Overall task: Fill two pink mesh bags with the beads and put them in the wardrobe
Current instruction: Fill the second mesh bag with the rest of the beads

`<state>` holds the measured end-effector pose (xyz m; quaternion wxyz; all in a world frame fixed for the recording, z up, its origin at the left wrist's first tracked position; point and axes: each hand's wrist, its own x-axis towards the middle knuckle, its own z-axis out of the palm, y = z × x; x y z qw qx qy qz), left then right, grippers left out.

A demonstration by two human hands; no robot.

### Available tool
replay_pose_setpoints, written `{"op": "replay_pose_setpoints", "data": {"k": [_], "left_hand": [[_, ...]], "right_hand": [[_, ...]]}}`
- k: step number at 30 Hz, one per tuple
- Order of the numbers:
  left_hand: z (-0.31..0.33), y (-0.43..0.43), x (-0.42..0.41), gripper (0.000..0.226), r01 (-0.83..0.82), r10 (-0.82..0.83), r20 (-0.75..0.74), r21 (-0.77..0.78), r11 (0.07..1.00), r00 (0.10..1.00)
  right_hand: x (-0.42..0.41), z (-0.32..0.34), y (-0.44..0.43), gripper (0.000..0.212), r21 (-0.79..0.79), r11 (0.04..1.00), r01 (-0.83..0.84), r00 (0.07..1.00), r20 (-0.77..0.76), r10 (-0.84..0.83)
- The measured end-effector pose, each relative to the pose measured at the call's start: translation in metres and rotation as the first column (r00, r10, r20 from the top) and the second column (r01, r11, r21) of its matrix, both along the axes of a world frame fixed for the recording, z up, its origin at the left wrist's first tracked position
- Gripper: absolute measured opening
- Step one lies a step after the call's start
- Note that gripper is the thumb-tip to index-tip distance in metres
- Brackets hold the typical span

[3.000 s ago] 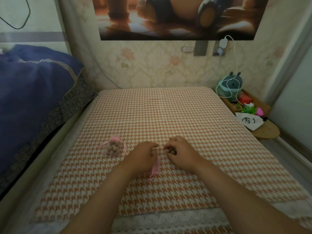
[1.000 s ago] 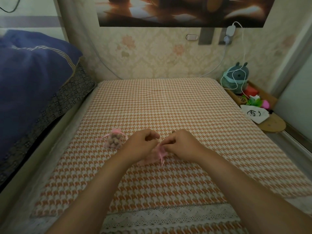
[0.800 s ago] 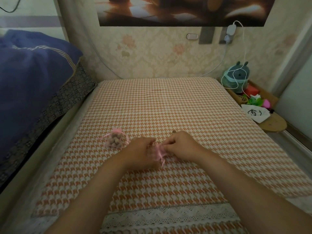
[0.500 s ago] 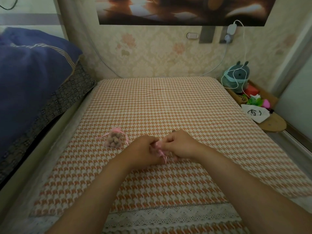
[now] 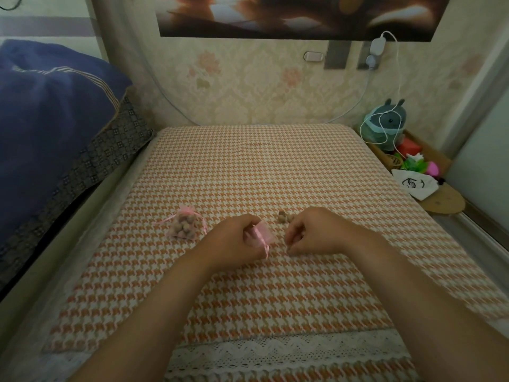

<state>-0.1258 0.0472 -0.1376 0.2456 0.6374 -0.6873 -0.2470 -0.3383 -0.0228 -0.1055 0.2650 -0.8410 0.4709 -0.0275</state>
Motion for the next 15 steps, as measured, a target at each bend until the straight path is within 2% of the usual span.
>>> {"op": "replay_pose_setpoints", "data": {"k": [2,4,5,7,10,12,15], "left_hand": [[0.001,0.0,-0.001,0.026,0.016,-0.016,-0.01,-0.003,1.0,1.0],[0.001,-0.001,-0.001,0.019,0.041,-0.042,-0.018,-0.007,0.999,0.999],[0.0,0.0,0.0,0.019,0.054,-0.054,-0.027,-0.009,0.998,0.998],[-0.001,-0.001,0.001,0.018,0.07,-0.071,-0.034,-0.016,0.997,0.997],[-0.001,0.0,0.0,0.016,0.066,-0.068,-0.043,-0.04,0.997,0.997],[-0.002,-0.002,-0.002,0.019,0.061,-0.064,-0.048,-0.055,0.997,0.997],[-0.003,-0.003,-0.004,0.027,0.05,-0.053,-0.049,-0.057,0.997,0.997]], "right_hand": [[0.005,-0.002,0.0,0.022,-0.054,0.996,-0.067,0.988,-0.14,0.059],[0.01,-0.002,0.0,0.016,-0.122,0.987,-0.1,0.979,-0.189,0.076],[0.011,-0.002,0.0,0.012,-0.136,0.986,-0.092,0.985,-0.16,0.07],[0.012,0.0,-0.001,0.008,-0.144,0.99,-0.009,1.0,0.005,0.01],[0.01,0.004,-0.001,0.015,-0.093,0.991,0.1,0.96,0.271,-0.071],[0.01,0.004,0.001,0.02,-0.029,0.995,0.093,0.934,0.348,-0.077],[0.014,0.001,0.006,0.02,0.05,0.995,0.085,0.919,0.382,-0.098]]}}
